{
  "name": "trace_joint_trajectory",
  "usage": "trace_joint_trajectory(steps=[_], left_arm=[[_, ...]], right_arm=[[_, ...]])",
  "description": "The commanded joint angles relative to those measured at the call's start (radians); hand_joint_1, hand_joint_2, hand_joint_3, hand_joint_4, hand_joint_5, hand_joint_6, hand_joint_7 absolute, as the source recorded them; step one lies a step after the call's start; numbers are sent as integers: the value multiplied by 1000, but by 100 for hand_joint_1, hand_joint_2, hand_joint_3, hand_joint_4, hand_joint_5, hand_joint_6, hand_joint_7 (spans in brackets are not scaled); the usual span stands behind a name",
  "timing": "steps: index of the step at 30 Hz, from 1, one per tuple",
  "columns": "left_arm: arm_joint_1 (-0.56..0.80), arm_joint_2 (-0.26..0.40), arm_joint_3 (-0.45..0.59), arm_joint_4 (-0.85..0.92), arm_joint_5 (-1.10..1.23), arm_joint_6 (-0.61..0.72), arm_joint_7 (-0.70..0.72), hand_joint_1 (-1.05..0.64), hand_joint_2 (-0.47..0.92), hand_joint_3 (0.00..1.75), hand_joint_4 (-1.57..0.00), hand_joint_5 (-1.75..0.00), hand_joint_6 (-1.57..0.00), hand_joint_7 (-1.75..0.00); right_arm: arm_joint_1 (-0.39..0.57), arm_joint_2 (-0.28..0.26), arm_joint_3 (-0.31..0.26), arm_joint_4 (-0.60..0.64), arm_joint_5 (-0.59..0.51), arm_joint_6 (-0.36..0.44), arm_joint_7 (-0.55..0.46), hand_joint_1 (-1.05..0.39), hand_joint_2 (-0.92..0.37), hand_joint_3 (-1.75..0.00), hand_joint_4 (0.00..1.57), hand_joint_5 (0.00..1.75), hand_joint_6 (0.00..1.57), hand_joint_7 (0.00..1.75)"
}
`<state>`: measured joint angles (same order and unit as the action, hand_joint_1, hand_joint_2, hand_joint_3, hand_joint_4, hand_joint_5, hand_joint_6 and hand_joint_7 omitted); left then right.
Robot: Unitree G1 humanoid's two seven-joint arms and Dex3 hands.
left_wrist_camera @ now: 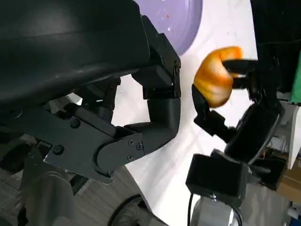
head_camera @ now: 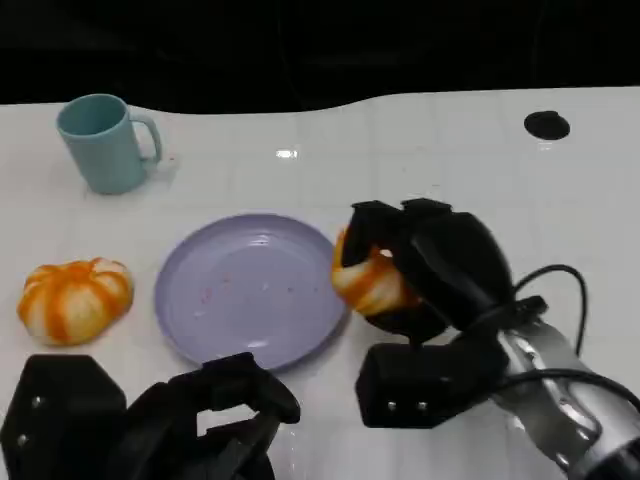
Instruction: Grasp the bread from the table and place it into the plate.
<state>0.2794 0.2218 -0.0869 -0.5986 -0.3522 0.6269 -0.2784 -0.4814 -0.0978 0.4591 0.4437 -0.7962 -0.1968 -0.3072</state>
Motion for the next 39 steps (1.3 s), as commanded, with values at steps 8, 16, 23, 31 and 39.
trace_joint_trajectory(steps=[8, 16, 23, 31, 39], left_arm=[[-4, 8, -2, 13, 14, -16, 2, -31, 75, 91, -69, -175, -58, -152], [-7, 11, -7, 24, 23, -19, 4, -31, 74, 92, -68, -175, -57, -153], [-8, 5, -11, 27, 22, -19, 4, -29, 74, 93, -67, -175, -57, -154], [3, 3, -19, 18, 33, -32, 8, -32, 72, 92, -65, -175, -57, -153], [0, 6, -16, 15, 32, -29, 4, -31, 74, 93, -67, -175, -58, -152]], right_arm=[[-186, 152, 26, 249, 55, -28, -53, -19, -42, -121, 94, 175, 68, 172], [-288, 228, 31, 406, 79, -32, -69, -20, -41, -117, 90, 175, 71, 159], [-362, 264, 19, 506, 105, -13, -65, -21, -59, -68, 80, 172, 89, 82], [-395, 240, 71, 502, 85, 65, 99, -39, -92, -19, 49, 54, 66, 7], [-382, 209, 115, 428, 73, 149, 274, -61, -92, -19, 18, 31, 40, 0]])
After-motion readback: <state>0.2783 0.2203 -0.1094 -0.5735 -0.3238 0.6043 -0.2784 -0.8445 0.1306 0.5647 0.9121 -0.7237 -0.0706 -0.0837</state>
